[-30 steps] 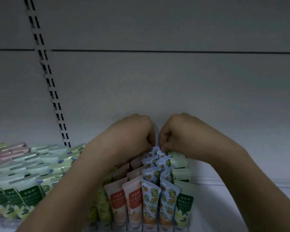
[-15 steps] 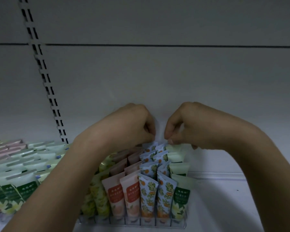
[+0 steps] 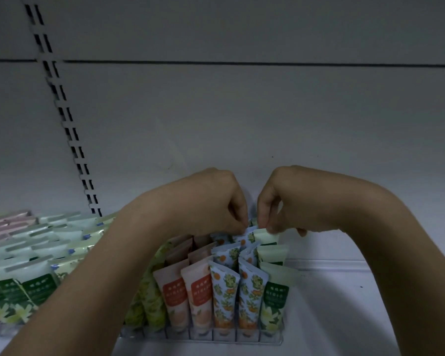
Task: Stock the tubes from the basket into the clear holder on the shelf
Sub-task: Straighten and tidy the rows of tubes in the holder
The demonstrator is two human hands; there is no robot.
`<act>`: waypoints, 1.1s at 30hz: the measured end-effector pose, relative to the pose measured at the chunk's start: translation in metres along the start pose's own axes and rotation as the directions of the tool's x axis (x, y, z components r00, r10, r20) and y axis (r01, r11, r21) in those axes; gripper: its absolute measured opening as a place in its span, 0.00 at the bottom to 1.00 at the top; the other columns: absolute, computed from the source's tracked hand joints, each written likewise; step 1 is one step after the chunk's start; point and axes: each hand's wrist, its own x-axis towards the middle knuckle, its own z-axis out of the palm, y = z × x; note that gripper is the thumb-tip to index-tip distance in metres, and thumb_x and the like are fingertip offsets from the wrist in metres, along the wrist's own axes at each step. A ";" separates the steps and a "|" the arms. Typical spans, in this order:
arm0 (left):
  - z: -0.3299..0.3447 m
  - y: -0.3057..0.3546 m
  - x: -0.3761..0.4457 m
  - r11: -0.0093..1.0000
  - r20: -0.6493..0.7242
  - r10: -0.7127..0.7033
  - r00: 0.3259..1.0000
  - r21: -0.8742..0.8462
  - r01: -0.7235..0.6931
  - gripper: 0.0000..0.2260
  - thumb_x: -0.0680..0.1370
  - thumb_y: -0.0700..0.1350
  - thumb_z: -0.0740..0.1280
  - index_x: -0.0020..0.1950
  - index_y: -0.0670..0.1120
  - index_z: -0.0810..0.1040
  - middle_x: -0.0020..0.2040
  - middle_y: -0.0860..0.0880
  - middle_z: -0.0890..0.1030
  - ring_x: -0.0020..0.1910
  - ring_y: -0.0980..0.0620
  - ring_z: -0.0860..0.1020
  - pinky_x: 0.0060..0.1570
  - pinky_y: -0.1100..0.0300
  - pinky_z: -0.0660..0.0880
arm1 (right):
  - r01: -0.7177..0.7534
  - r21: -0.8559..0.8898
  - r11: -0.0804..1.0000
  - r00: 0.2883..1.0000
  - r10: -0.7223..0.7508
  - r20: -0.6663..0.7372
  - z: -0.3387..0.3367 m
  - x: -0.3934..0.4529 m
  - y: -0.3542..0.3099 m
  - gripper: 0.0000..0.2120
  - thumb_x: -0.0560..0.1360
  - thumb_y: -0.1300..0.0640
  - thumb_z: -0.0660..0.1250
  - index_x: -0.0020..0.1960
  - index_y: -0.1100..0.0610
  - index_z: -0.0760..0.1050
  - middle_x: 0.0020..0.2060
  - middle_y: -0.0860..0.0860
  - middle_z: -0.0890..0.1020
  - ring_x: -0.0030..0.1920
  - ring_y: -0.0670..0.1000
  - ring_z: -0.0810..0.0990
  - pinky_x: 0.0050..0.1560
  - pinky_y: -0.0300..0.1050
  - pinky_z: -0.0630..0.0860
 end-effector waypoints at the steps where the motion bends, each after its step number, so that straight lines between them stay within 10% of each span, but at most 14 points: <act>1: 0.000 0.000 0.000 1.000 -0.001 0.000 1.000 -0.002 0.000 0.01 0.72 0.48 0.74 0.42 0.55 0.85 0.31 0.68 0.79 0.33 0.70 0.77 0.33 0.78 0.69 | 0.001 0.001 1.000 1.000 -0.001 0.000 0.000 0.000 0.000 0.07 0.72 0.60 0.73 0.40 0.49 0.83 0.37 0.46 0.85 0.24 0.43 0.78 0.28 0.35 0.73; 33: -0.017 0.005 -0.018 0.992 0.122 -0.059 0.991 -0.100 0.071 0.05 0.69 0.55 0.75 0.39 0.55 0.85 0.30 0.62 0.81 0.29 0.67 0.77 0.29 0.73 0.70 | 0.072 0.064 0.995 0.997 -0.074 0.030 -0.006 -0.016 -0.012 0.04 0.69 0.51 0.76 0.38 0.43 0.82 0.26 0.37 0.79 0.23 0.39 0.74 0.22 0.29 0.66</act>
